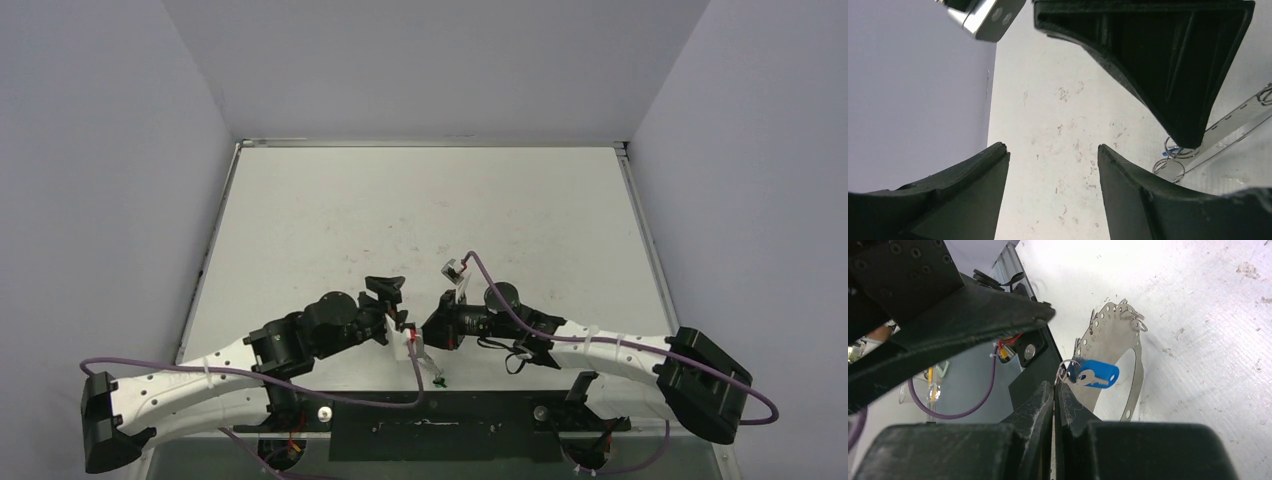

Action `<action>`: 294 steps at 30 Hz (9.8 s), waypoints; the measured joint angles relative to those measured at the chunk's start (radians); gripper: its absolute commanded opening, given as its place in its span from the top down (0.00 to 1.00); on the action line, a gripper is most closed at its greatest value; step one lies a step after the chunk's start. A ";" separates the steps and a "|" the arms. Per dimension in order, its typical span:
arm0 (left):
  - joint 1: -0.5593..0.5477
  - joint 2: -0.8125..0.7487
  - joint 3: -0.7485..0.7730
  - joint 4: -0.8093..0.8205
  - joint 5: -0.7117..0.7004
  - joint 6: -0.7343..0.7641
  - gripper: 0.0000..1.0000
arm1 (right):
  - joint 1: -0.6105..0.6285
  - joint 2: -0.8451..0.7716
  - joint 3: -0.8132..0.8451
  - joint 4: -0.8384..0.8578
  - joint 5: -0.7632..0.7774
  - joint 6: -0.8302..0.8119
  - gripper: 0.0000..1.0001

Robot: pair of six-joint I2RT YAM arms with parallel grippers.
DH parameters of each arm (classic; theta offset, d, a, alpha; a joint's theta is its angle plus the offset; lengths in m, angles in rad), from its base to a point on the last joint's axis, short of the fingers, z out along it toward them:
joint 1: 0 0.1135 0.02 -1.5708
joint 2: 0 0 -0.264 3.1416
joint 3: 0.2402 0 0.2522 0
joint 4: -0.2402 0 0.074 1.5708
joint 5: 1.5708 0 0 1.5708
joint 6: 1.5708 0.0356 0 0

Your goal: Put the keys on the keyring

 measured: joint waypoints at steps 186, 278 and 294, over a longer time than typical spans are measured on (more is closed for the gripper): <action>0.003 -0.232 -0.277 0.265 0.348 -0.676 0.75 | 0.023 -0.280 -0.072 -0.001 -0.051 -0.344 1.00; 0.004 -0.332 -0.438 0.629 0.371 -0.861 0.59 | 0.023 -0.306 -0.086 0.156 -0.114 -0.309 1.00; 0.006 -0.317 -0.438 0.657 0.399 -0.849 0.95 | 0.029 -0.309 -0.086 0.148 -0.123 -0.305 1.00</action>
